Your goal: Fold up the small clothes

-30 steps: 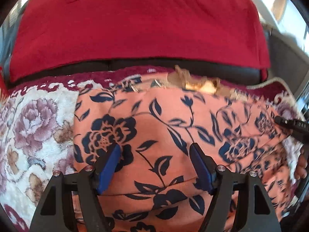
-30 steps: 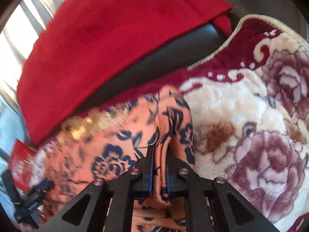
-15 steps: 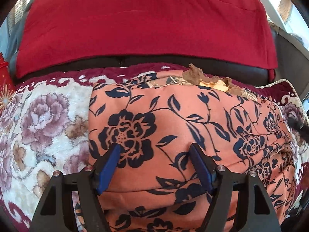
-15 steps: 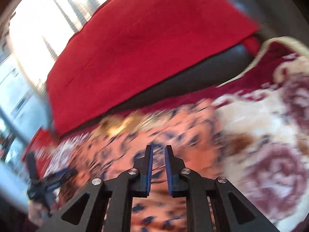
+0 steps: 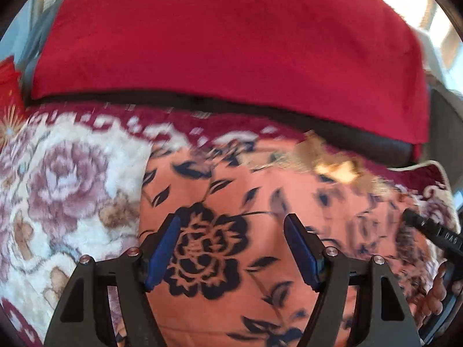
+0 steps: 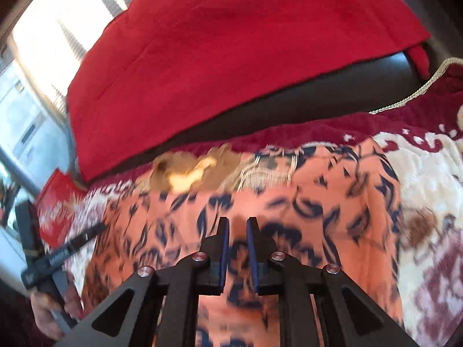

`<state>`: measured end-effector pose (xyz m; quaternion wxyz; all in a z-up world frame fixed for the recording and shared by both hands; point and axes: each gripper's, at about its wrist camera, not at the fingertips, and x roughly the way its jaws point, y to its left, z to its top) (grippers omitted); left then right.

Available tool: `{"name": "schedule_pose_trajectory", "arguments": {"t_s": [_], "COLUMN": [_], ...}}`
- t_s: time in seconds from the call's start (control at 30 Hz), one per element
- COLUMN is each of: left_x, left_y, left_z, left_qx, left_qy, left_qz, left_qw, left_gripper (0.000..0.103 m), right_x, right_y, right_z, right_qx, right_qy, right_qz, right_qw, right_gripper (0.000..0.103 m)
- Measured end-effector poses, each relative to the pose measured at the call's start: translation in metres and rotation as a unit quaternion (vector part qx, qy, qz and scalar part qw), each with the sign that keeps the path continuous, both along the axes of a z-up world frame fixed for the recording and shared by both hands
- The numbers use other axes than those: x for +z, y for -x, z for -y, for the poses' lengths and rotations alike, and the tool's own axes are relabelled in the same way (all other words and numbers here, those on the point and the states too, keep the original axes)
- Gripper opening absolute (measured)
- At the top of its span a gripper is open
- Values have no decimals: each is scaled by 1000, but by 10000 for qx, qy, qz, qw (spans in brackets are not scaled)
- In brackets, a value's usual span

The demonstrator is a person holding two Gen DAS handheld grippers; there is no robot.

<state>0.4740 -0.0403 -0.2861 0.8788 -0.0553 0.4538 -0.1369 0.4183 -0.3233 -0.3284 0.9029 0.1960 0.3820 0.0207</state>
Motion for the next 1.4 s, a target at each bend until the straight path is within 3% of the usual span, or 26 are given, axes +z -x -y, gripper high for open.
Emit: {"name": "schedule_pose_trajectory", "arguments": {"t_s": [0.1,0.23,0.3,0.37,0.5,0.63,0.7,0.73,0.77,0.8,0.83,0.9,1.03,1.13,1.27,1.4], "left_x": [-11,4,11,14,-1,5,6,2,-4,-9,-8,0,14,13,2,-16], "left_y": [-6,-3,-1,2,8,19,29,33,38,46,54,70,114,154,206,251], "left_z": [0,-4,-5,-1,14,0,-8,-9,-10,-13,-19,-32,-63,-91,-122,-140], "left_qx": [1,-21,-37,-158,-336,-364,-342,-356,-402,-466,-472,-464,-376,-208,-35,154], "left_qy": [22,130,249,231,-384,-79,-174,-314,-467,-513,-478,-341,-19,174,565,678], "left_qz": [-239,114,211,212,24,107,152,102,33,35,91,196,506,583,391,101], "left_qw": [9997,9998,9995,9994,9987,9993,9991,9988,9981,9976,9977,9981,9980,9979,9976,9975], "left_gripper": [75,75,75,75,75,75,75,75,75,75,75,75,75,75,75,75], "right_x": [-20,-10,-1,2,-18,-6,5,6,2,-4,-11,-5,30,43,41,20], "right_y": [-28,-30,-26,-26,-29,-5,13,23,31,32,32,45,106,163,220,271], "right_z": [3,2,-6,-24,-56,-58,-50,-47,-43,-40,-37,-29,-19,-1,20,22], "right_qx": [-120,-137,56,356,725,767,755,689,587,527,496,366,239,91,51,129], "right_qy": [-92,-157,-393,-461,-29,133,159,229,259,248,130,-55,-183,-317,-654,-821], "right_qz": [-493,-297,34,52,-575,-446,-192,-144,-224,-383,-561,-376,359,624,486,-148], "right_qw": [9987,9993,9992,9983,9957,9960,9968,9973,9977,9976,9971,9986,9989,9975,9967,9964], "right_gripper": [14,15,15,15,16,16,17,21,39,70,70,70,70,70,70,70]}}
